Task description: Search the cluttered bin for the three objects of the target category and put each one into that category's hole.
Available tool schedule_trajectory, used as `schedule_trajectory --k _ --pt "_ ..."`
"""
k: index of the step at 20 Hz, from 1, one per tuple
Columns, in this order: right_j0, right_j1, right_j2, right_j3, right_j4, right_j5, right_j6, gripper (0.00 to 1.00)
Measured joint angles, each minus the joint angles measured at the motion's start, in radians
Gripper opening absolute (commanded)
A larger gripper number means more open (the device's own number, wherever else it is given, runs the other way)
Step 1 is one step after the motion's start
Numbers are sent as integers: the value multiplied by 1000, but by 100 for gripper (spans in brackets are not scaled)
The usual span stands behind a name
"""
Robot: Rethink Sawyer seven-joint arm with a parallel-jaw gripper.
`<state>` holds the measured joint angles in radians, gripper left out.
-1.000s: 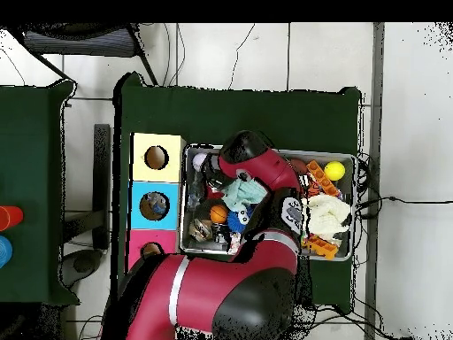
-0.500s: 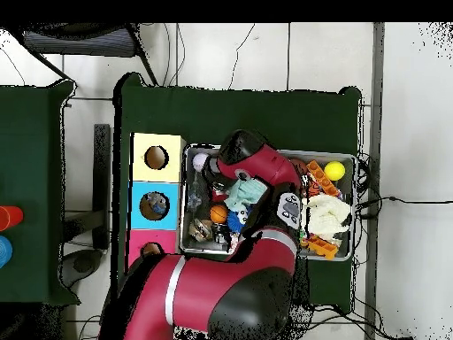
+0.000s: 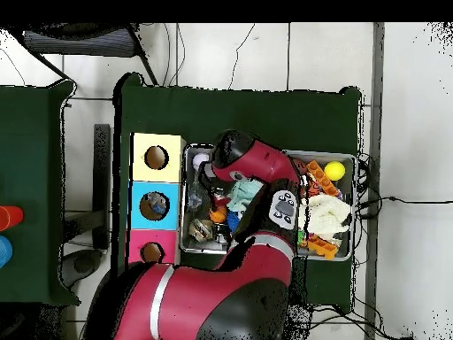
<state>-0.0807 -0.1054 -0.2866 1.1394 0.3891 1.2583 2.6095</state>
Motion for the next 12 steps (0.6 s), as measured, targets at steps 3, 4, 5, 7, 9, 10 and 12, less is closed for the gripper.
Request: schedule_trajectory --k 3,4,5,7,9,10,12 --pt "0 -34 0 29 -14 0 0 100" --pt "0 -45 0 39 -19 0 0 100" --pt "0 -59 1 51 -22 -5 0 100" --pt "-2 -84 7 74 -27 -30 0 100" --pt "-8 -110 22 101 -28 -90 0 100" --pt "-16 -132 43 128 -28 -174 0 100" --pt "-26 -147 65 151 -29 -254 0 100"
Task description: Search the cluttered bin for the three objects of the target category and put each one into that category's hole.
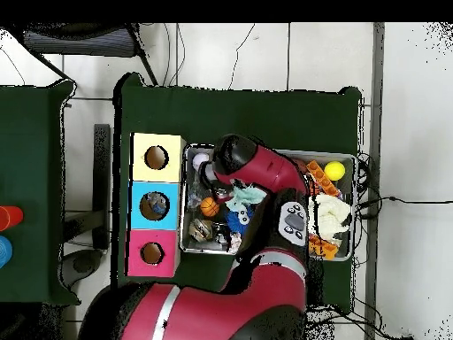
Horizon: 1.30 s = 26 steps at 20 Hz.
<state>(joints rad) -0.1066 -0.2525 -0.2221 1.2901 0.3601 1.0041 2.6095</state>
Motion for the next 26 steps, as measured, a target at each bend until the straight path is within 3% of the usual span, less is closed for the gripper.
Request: schedule_trajectory --k 2,5,7,9,15,22,26 --pt "-25 -25 50 43 0 -182 0 100" --pt "-42 -33 84 66 -19 -332 0 100" --pt "-50 -36 99 82 -70 -414 -1 100" --pt "-54 -39 110 91 -123 -430 -7 100" --pt "-69 -90 173 99 -274 -332 -44 100" --pt "-136 -180 267 119 -374 -89 -134 100" --pt "-173 -218 304 123 -389 -49 -173 100"
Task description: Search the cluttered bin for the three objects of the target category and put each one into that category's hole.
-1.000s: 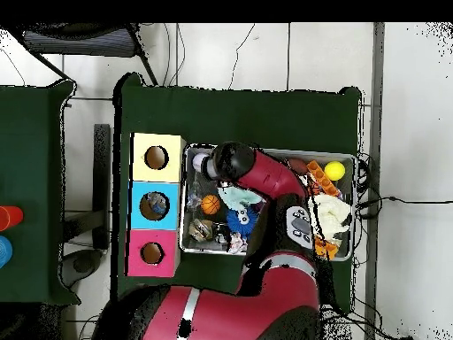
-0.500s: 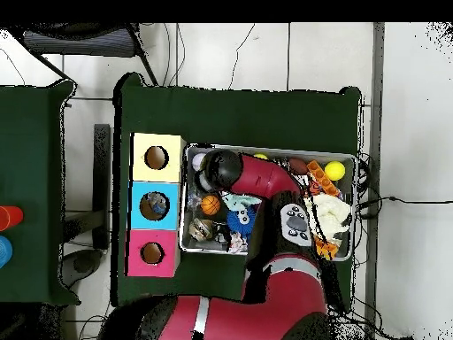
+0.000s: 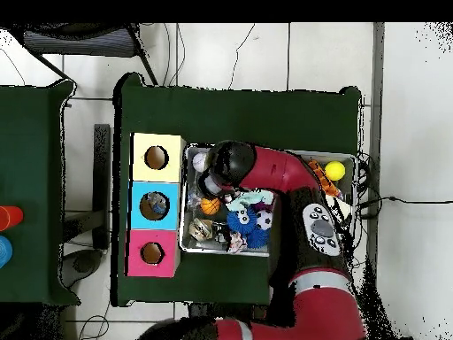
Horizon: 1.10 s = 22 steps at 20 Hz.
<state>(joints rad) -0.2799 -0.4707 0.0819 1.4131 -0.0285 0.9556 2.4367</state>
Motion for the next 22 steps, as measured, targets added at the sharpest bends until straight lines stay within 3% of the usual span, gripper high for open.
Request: schedule_trajectory --k 7,22 --pt "-101 -58 91 47 -1 -33 -44 100" --pt "-192 -65 237 184 -3 -158 -44 100"
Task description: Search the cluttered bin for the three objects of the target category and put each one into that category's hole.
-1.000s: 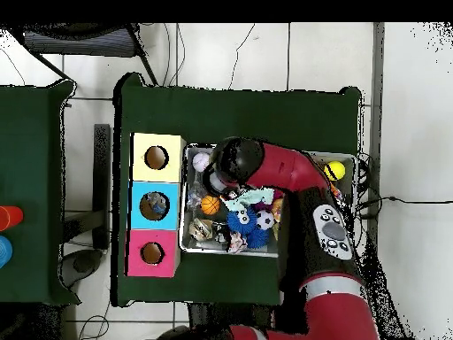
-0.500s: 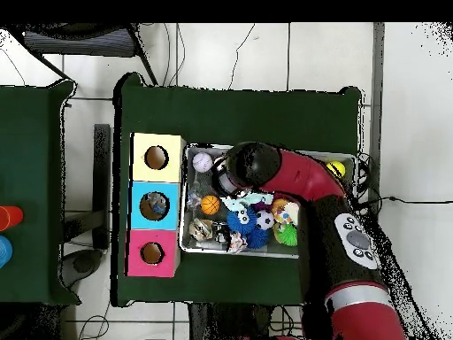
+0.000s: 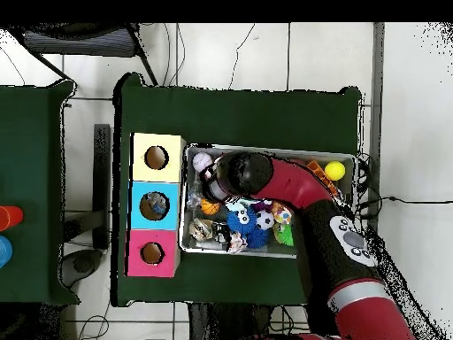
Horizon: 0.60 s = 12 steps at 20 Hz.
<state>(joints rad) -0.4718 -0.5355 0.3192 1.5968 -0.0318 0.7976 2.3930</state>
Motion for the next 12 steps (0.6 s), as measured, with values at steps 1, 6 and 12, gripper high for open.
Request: schedule_trajectory --k 1,6,12 --pt "-2 1 20 10 0 -3 0 100" --pt "1 2 49 25 0 -17 0 100" --pt "27 9 56 32 -64 -164 0 100"
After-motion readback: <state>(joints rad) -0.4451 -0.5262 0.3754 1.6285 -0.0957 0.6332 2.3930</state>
